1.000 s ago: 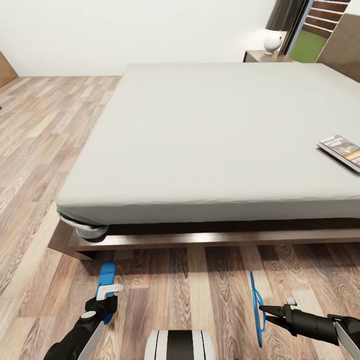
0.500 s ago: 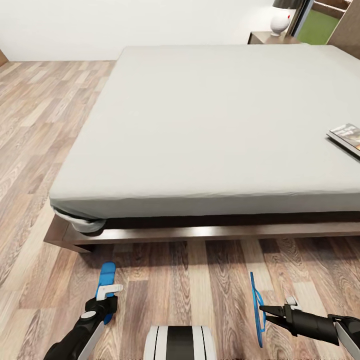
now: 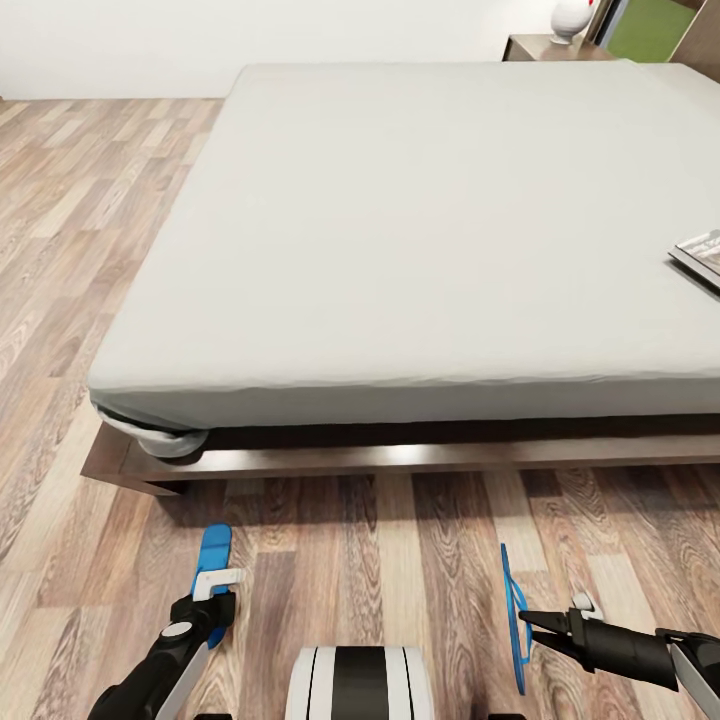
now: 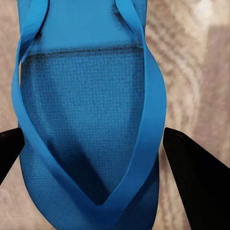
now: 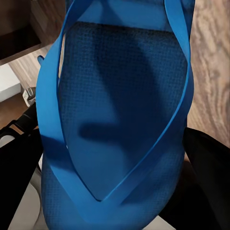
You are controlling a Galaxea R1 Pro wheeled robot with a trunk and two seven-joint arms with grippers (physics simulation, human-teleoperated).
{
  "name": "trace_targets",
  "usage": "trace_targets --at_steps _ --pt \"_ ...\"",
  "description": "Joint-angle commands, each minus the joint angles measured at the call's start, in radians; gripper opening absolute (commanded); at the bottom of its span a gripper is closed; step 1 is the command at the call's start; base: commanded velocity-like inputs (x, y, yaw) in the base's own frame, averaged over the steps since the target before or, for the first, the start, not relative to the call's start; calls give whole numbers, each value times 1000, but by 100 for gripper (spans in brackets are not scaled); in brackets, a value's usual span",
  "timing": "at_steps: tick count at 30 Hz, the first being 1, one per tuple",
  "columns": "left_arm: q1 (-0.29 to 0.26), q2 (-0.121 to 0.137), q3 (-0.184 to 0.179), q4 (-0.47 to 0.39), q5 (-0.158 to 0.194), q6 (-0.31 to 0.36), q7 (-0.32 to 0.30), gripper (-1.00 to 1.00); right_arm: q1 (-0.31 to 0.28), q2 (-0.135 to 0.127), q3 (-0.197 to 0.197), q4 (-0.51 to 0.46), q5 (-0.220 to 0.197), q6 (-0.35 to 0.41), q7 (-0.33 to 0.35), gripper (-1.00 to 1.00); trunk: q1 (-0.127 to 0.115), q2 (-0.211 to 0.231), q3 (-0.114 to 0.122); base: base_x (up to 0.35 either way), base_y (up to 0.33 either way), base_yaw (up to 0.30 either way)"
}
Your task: In the bedroom, move the book from the bed onto either nightstand, and place the two sandals side by side next to the bed.
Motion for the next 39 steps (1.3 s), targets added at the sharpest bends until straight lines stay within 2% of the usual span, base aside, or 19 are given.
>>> trace_targets --at_steps 1,4,11,15,21,24,33,39 --pt "0 2 -7 -2 10 4 9 -100 0 0 0 0 -4 8 2 -100 0 0 -1 0 0 0" --pt "0 1 -7 -2 10 4 9 -100 0 0 0 0 -4 9 2 -100 0 0 -1 0 0 0" --pt "-1 1 -7 -2 10 3 9 -100 0 0 0 0 -4 9 2 -100 3 -2 -28 0 0 0" --pt "-1 1 -7 -3 10 -1 9 -100 0 0 0 0 -4 9 2 -100 3 -2 -28 0 0 0" --pt "0 0 -10 1 10 -110 9 -100 0 0 0 0 -4 9 2 -100 3 -2 -28 0 0 0" --pt "0 0 -10 3 11 -126 9 -100 0 0 0 0 -4 9 2 -100 3 -2 -28 0 0 0" --pt "0 -1 -8 5 13 -129 12 -100 0 0 0 0 -4 10 2 -100 3 -2 -28 0 0 0" --pt "0 -1 -7 5 13 -127 14 -100 0 0 0 0 -4 9 2 -100 6 -3 -51 0 0 0"
